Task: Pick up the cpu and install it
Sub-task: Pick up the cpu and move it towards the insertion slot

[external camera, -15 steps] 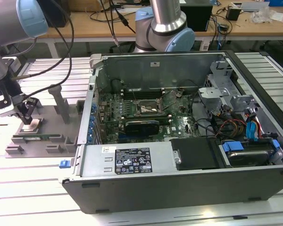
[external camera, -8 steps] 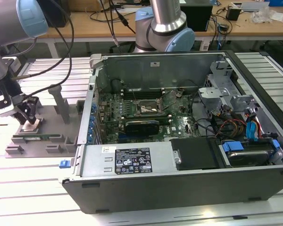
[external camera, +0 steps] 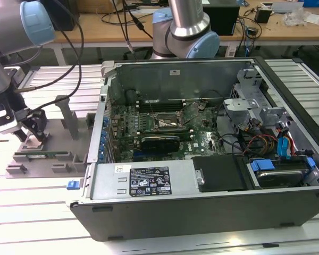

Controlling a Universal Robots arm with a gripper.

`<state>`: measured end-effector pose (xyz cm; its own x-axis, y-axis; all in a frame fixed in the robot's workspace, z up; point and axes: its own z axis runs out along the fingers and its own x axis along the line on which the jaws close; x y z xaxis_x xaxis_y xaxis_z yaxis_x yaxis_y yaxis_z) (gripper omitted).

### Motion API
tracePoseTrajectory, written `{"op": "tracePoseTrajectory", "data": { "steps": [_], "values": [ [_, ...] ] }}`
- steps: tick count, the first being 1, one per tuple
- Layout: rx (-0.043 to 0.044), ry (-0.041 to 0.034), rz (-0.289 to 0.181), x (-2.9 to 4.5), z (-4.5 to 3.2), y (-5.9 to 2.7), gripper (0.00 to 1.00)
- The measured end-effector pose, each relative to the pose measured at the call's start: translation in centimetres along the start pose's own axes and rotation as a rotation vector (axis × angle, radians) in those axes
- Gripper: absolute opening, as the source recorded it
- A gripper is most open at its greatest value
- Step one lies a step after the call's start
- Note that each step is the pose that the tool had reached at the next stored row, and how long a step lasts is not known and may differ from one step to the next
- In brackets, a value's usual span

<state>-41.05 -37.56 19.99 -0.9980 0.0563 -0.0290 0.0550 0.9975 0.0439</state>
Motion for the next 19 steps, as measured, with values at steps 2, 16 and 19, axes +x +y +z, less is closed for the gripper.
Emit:
{"op": "tracePoseTrajectory", "data": {
  "steps": [2, 16, 19],
  "values": [
    [0.0001, 0.0001, 0.0, 0.01, 0.26, 0.01, 0.54],
    [0.0018, 0.0024, -0.056, -0.17, 1.3, 0.15, 0.62],
    [-0.0027, 0.0049, -0.056, -0.22, 1.32, 0.15, 0.62]
  ]
}}
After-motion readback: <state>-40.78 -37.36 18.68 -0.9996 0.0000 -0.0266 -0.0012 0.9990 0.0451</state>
